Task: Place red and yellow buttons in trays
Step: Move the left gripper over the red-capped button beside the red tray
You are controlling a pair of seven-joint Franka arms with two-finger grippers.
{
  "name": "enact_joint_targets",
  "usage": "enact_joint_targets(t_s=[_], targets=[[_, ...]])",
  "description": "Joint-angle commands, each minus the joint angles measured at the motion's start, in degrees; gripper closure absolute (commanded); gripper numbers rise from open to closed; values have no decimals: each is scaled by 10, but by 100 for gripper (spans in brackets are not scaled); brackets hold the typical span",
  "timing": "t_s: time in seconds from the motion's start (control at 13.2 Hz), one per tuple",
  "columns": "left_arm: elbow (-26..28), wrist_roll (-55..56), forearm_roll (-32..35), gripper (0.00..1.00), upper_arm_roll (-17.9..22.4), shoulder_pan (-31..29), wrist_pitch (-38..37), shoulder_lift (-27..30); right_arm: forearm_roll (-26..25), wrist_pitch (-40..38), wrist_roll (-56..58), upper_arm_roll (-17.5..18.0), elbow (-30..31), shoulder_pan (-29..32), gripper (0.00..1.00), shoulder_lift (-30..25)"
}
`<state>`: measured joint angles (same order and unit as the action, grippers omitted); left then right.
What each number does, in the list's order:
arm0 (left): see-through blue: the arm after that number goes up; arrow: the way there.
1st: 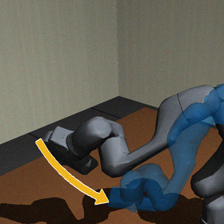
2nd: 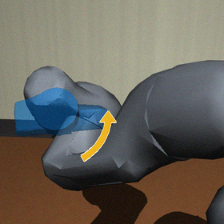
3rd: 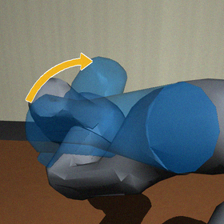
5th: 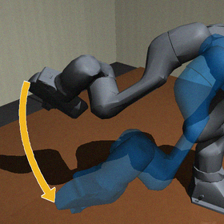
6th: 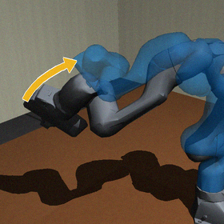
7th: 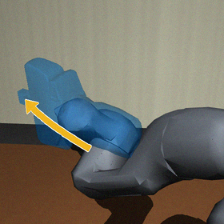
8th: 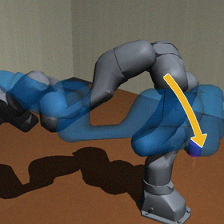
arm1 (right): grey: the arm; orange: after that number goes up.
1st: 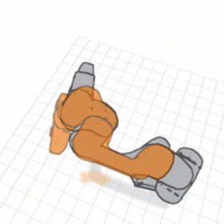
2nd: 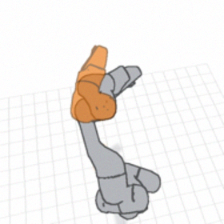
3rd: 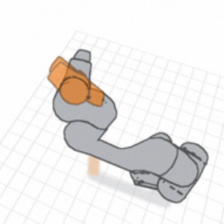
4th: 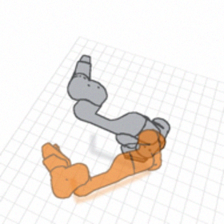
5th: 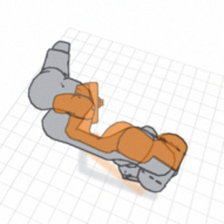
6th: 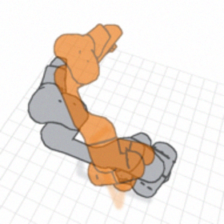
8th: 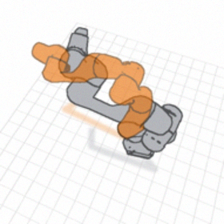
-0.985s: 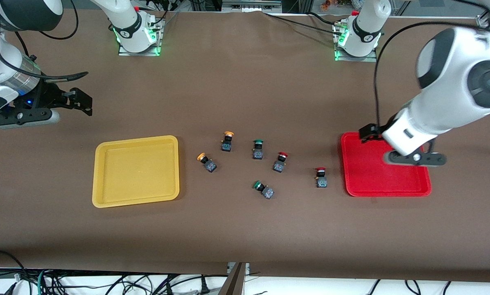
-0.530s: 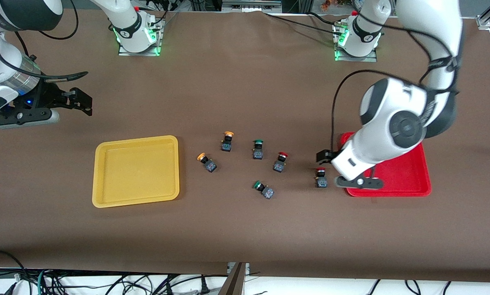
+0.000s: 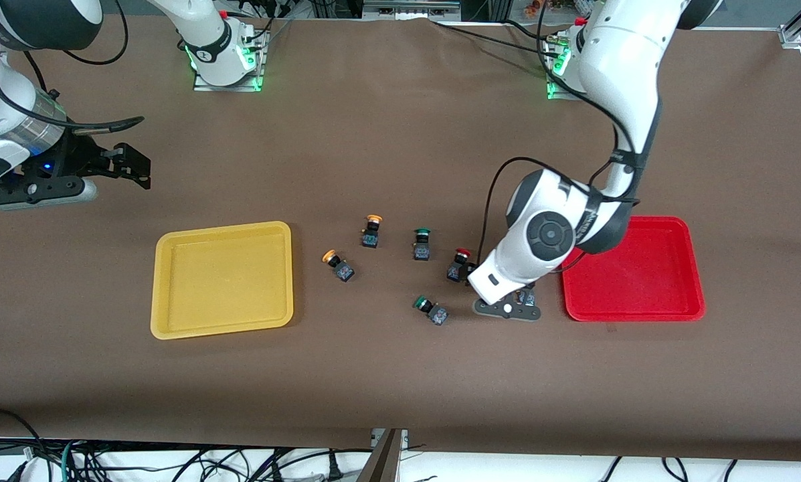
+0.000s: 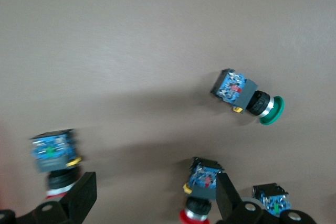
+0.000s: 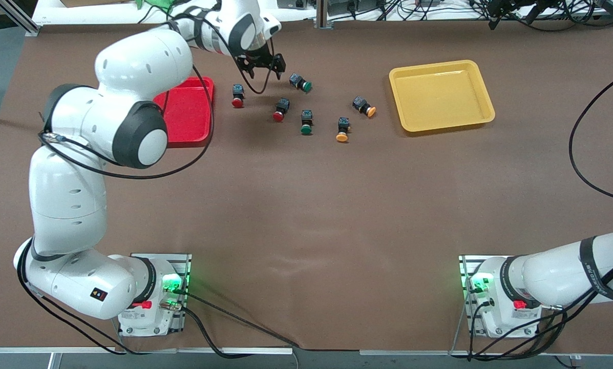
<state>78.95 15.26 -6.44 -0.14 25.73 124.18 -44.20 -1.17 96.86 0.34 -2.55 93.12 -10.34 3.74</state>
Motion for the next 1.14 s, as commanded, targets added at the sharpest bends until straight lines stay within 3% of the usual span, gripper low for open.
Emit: enact_joint_targets(t_s=[0.0, 1.06], targets=[[-20, 3, -5, 0, 8, 28, 7, -24, 0, -10, -3, 2, -9, 1, 0, 0], [7, 3, 27, 0, 8, 55, 6, -55, 0, -10, -3, 2, -9, 1, 0, 0]])
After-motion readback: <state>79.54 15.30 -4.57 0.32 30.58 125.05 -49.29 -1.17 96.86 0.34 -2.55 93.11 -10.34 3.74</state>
